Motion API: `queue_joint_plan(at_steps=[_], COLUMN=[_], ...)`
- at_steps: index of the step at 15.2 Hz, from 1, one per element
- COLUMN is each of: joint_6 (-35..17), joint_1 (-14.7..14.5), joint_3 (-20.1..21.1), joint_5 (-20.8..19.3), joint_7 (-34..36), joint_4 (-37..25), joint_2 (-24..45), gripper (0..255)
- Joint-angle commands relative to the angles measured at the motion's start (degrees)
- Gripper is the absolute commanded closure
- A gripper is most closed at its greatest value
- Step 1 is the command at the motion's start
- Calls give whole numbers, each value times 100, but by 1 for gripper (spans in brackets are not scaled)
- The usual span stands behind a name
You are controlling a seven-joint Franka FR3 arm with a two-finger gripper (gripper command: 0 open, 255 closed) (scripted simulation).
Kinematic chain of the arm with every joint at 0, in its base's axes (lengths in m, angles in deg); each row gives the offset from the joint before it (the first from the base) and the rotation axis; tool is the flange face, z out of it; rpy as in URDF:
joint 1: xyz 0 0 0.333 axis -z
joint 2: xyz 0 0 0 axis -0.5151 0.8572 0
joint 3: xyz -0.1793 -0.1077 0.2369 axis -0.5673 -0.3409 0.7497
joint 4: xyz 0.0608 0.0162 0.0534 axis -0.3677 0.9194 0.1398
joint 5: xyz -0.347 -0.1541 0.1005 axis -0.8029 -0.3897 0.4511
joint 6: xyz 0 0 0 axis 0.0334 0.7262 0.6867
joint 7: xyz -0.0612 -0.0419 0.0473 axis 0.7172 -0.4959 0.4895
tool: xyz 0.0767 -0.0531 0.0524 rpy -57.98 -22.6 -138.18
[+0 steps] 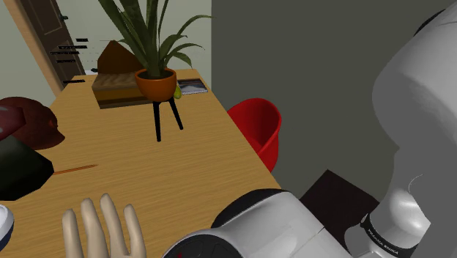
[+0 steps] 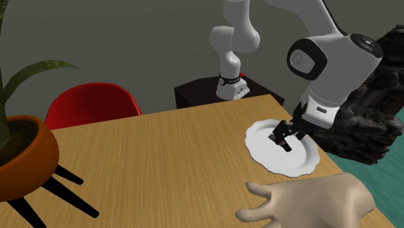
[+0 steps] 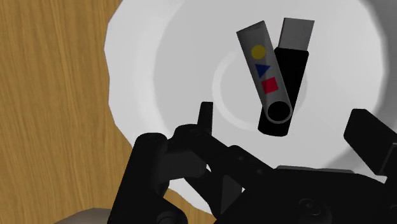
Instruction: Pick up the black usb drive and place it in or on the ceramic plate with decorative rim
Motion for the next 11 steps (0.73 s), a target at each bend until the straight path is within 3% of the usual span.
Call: queue_joint_plan(at_steps=[1,3,11], joint_6=[257,564,564], joint_1=[18,36,35], joint_3=[60,108,107], joint_5=[157,315,316], joint_7=[-94,-201,-201], joint_4=[-147,-344,-344], joint_2=[-157,-318,-319], gripper=[0,0,0])
